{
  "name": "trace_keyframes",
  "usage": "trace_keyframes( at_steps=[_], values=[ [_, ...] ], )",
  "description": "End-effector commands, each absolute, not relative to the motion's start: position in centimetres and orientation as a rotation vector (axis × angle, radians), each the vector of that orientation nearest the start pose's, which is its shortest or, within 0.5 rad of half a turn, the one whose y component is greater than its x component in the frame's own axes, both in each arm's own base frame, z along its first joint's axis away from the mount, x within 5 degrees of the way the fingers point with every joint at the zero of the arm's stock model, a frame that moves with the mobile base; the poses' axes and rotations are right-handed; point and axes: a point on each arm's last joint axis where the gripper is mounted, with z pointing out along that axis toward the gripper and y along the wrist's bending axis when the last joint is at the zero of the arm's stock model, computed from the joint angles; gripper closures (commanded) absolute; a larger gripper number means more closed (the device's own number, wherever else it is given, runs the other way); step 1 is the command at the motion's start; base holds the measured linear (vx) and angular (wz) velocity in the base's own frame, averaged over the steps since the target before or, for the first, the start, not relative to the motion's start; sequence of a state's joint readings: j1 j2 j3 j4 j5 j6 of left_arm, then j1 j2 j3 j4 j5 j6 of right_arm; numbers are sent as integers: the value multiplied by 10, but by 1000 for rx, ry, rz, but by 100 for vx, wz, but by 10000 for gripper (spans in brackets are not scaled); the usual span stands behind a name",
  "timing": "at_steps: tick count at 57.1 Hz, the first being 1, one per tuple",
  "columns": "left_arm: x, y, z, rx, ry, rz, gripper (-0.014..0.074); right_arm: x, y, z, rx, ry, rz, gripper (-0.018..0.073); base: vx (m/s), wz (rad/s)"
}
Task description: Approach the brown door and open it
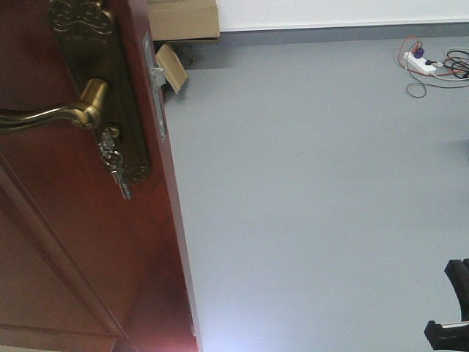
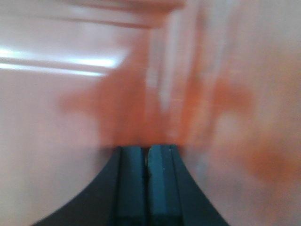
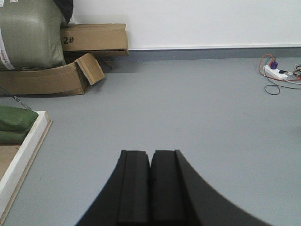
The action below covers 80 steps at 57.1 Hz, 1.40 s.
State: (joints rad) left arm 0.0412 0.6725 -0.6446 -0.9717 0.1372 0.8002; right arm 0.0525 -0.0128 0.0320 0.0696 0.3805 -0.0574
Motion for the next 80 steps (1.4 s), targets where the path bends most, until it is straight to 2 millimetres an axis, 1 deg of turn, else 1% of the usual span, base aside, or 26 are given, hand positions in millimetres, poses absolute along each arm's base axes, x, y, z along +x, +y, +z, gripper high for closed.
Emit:
trace_keyframes(
  at_steps=[1, 80],
  values=[
    [142, -1, 378, -110, 1528, -171, 603, 54, 5, 175, -64, 1799, 54, 559, 8, 10],
    [142, -1, 378, -110, 1528, -171, 603, 54, 5, 175, -65, 1803, 55, 559, 7, 3]
  ],
)
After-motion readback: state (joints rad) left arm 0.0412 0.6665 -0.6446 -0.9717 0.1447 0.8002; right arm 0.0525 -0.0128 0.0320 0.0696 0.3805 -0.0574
